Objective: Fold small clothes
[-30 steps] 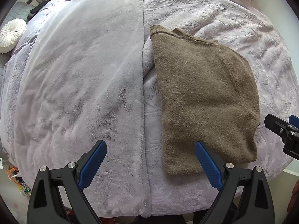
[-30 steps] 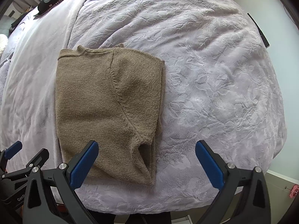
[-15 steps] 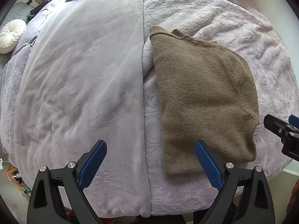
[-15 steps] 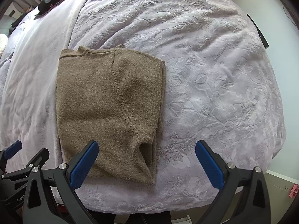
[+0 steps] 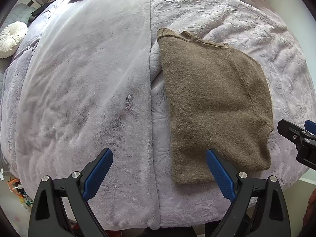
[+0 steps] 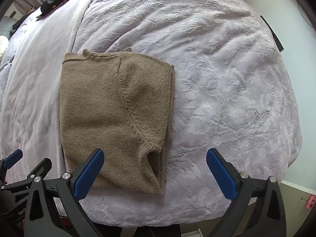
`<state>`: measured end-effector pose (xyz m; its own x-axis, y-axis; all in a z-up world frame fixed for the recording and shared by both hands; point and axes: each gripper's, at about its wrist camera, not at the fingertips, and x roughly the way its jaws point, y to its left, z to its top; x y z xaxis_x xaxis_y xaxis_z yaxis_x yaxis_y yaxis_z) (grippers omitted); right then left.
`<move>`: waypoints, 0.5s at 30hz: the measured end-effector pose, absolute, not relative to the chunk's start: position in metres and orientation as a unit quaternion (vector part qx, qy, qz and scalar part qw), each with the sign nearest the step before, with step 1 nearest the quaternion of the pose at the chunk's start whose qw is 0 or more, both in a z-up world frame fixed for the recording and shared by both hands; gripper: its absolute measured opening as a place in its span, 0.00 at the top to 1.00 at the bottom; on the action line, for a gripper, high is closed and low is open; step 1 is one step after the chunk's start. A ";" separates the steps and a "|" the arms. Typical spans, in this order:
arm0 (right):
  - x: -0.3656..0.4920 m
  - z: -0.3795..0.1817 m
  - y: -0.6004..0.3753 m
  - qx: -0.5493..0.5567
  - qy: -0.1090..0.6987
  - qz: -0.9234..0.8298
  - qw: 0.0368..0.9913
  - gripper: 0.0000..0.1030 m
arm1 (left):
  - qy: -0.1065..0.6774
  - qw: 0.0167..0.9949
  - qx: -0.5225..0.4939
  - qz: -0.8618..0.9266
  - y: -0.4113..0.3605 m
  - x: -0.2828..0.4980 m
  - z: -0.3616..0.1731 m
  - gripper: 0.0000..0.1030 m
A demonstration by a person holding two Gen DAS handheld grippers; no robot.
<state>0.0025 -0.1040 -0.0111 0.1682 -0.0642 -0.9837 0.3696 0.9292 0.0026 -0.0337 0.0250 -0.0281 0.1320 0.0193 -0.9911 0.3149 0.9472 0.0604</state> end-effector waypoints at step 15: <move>0.006 -0.012 -0.100 0.115 0.631 -0.139 0.754 0.00 | 0.651 0.740 0.136 -0.105 0.027 -0.032 -0.029 0.07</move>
